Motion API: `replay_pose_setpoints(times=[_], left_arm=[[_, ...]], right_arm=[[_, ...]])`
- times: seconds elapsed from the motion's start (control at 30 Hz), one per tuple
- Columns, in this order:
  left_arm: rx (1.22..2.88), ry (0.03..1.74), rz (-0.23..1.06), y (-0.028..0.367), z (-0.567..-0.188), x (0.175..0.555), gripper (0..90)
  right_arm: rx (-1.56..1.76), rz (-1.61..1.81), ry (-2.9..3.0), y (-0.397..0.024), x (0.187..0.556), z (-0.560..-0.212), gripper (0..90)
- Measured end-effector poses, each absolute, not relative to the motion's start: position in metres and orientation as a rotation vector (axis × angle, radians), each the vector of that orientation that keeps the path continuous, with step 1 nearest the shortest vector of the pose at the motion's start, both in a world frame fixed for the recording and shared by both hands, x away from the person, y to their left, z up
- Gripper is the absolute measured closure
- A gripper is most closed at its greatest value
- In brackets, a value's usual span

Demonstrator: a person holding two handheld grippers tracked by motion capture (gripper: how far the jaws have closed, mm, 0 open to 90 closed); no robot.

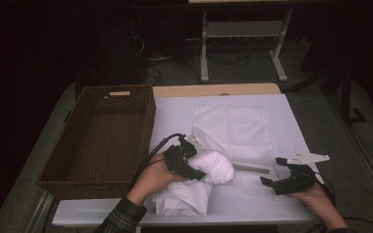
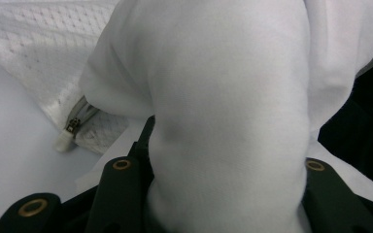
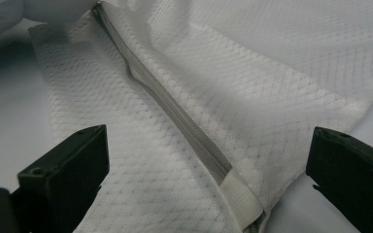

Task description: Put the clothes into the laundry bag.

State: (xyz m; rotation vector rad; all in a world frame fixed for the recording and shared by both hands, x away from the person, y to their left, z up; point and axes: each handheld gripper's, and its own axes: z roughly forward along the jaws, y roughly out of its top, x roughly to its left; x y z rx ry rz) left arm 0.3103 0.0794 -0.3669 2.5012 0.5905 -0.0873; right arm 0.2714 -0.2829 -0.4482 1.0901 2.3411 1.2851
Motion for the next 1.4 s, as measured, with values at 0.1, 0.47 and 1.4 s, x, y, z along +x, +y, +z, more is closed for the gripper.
replay_pose_setpoints(times=[0.1,0.47,1.4], left_arm=[[2.496,0.599,-0.092,0.081,-0.371,0.309,55.3],[2.508,0.608,-0.103,0.082,-0.379,0.304,55.3],[2.522,0.606,-0.12,0.084,-0.385,0.3,55.1]], right_arm=[[1.088,1.293,2.342,-0.282,0.273,-0.447,3.3],[1.046,1.333,2.384,-0.275,0.281,-0.44,13.3],[0.783,1.407,2.56,-0.219,0.316,-0.427,53.6]])
